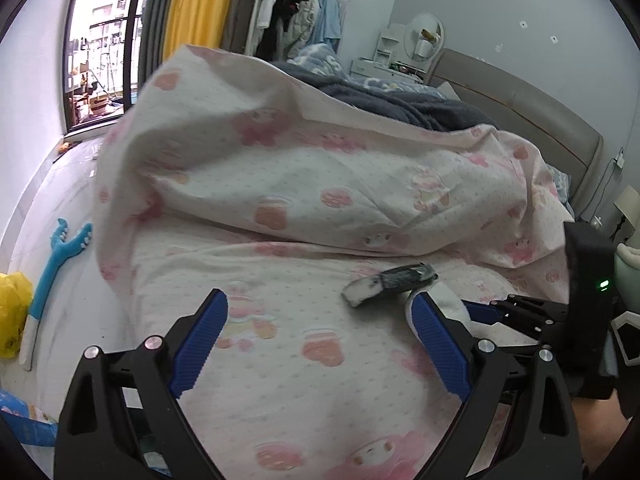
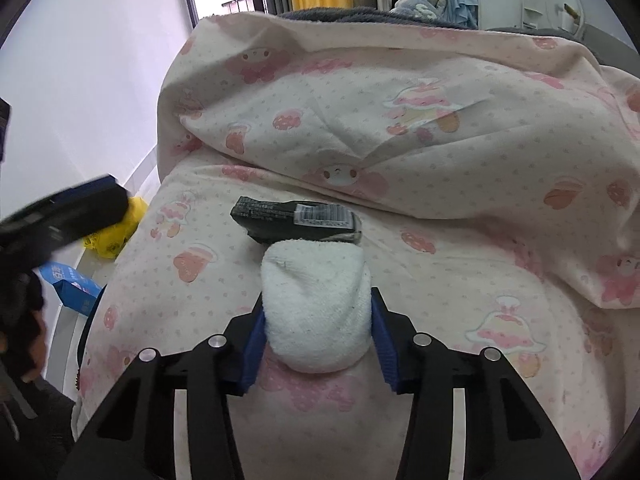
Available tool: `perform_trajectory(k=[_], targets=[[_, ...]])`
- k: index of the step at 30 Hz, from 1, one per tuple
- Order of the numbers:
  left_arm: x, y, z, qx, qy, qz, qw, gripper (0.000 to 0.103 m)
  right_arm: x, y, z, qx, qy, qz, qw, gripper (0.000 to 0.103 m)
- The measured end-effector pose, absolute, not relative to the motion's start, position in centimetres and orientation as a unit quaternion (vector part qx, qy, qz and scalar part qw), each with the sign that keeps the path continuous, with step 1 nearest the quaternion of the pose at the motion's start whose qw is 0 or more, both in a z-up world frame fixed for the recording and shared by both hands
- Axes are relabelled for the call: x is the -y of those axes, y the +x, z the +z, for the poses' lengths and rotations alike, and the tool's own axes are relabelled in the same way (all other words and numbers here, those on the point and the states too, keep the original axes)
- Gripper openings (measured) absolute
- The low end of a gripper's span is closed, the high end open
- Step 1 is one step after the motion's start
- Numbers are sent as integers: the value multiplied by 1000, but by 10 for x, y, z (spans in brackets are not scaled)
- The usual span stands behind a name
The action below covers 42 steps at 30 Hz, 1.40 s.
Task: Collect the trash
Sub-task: 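Grasp the black 'Face' wrapper with the left tool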
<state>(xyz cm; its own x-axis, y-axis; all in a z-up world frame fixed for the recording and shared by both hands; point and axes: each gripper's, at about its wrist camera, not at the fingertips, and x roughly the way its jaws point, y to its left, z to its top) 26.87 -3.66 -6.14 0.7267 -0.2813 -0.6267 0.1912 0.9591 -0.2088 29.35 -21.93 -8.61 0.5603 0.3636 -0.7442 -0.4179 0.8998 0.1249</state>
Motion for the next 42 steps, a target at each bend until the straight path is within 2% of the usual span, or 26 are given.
perform_trajectory(k=[17,34,36,38,42], targets=[[106,291,-102,-386,-44,-157,908,95,304,289,-67,-388,39,191,901,48],[136,318,-126,-417,-22,-132,899,94,328,285,-72,-391,58,203,896,48],[143,321,-129,-419,-10,-128,899,93,331,284,-73,-393,56,202,895,48],[146,323,-130,-420,-5,-127,899,85,334,283,-74,-395,56,200,895,48],[146,322,-129,-417,-11,-136,899,83,336,281,-72,-394,57,198,896,48]])
